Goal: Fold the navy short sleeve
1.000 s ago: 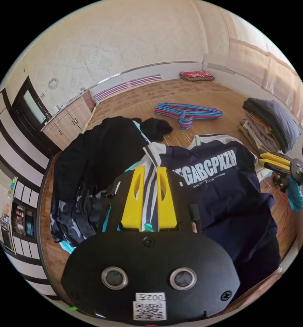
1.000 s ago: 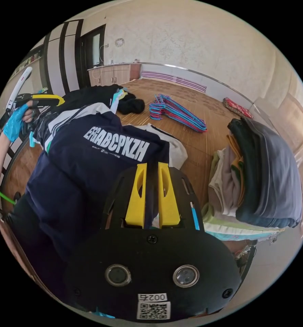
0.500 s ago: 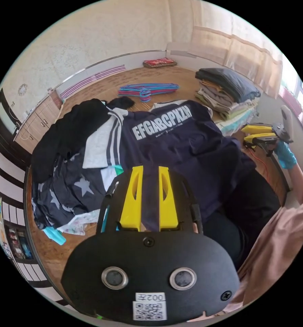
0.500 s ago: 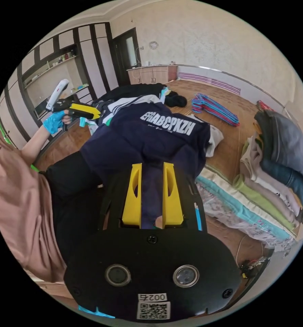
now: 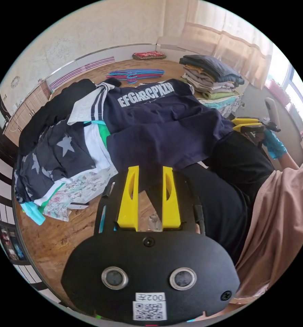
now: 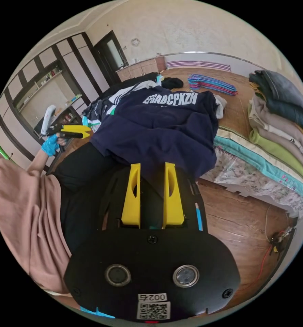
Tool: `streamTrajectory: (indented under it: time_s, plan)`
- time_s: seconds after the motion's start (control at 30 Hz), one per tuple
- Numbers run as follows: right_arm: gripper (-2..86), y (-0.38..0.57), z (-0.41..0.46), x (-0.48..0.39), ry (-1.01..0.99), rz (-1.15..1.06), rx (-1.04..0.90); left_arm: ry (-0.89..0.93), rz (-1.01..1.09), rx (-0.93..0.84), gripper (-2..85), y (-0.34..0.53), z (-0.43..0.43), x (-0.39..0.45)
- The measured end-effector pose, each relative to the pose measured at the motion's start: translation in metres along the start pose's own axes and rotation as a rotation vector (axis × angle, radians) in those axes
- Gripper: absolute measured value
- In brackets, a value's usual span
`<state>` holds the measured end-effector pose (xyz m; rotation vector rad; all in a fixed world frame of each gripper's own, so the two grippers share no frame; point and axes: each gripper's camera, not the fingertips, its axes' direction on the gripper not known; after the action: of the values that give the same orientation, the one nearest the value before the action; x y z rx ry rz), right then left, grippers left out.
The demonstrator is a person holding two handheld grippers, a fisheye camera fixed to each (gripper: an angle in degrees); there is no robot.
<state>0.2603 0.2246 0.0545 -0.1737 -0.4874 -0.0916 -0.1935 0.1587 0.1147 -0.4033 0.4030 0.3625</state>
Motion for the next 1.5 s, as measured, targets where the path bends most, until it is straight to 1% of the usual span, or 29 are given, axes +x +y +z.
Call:
streamTrajectory:
  time_s: [0.03,0.1,0.2,0.33,0.4,0.5,0.63,0.8,0.93,1.1,1.17,1.23,1.33,1.43,1.5]
  plan:
    - [10.5,0.000,0.000,-0.001,-0.002,0.003,0.000,0.035,-0.001,0.025,6.3,0.002,0.001,0.003]
    - [9.8,0.001,0.001,-0.003,0.002,0.020,0.000,0.045,0.014,0.040,6.3,0.003,0.003,0.009]
    - [8.9,0.006,-0.002,-0.003,-0.010,0.046,0.013,0.008,0.025,-0.007,6.2,0.001,0.013,0.014]
    - [6.8,0.010,-0.009,-0.005,-0.017,0.050,0.022,-0.004,0.043,-0.010,5.4,0.004,0.015,0.018]
    - [3.9,0.014,-0.015,-0.009,-0.006,0.036,0.031,-0.013,0.044,-0.011,5.5,0.005,0.014,0.020]
    - [1.1,0.017,-0.023,-0.016,0.011,0.027,0.052,-0.034,0.045,-0.003,3.3,0.010,0.009,0.022]
    - [-0.3,0.022,-0.043,-0.023,-0.004,0.017,0.111,-0.029,0.061,0.004,-0.4,0.016,-0.007,0.025]
    - [-0.7,0.026,-0.077,-0.037,-0.068,-0.078,0.128,0.040,0.139,0.046,-0.9,0.027,-0.046,0.035]
    - [-0.7,0.027,-0.099,-0.053,-0.116,-0.172,0.108,0.080,0.212,0.029,-0.9,0.040,-0.073,0.049]
    - [-0.7,0.033,-0.104,-0.074,-0.082,-0.270,0.005,0.141,0.259,0.008,-1.0,0.055,-0.088,0.068]
    - [-0.7,0.035,-0.102,-0.080,-0.092,-0.291,-0.021,0.131,0.273,-0.020,-1.0,0.059,-0.088,0.075]
    - [-0.7,0.037,-0.097,-0.084,-0.101,-0.302,-0.061,0.087,0.286,-0.085,-1.0,0.063,-0.082,0.085]
    - [-0.3,0.041,-0.093,-0.092,-0.052,-0.324,-0.094,0.050,0.272,-0.131,-1.1,0.066,-0.078,0.092]
    - [0.5,0.042,-0.099,-0.096,0.006,-0.327,-0.095,-0.008,0.244,-0.133,-1.3,0.066,-0.082,0.098]
    - [1.0,0.040,-0.109,-0.096,0.049,-0.315,-0.060,-0.038,0.230,-0.127,-1.4,0.062,-0.087,0.100]
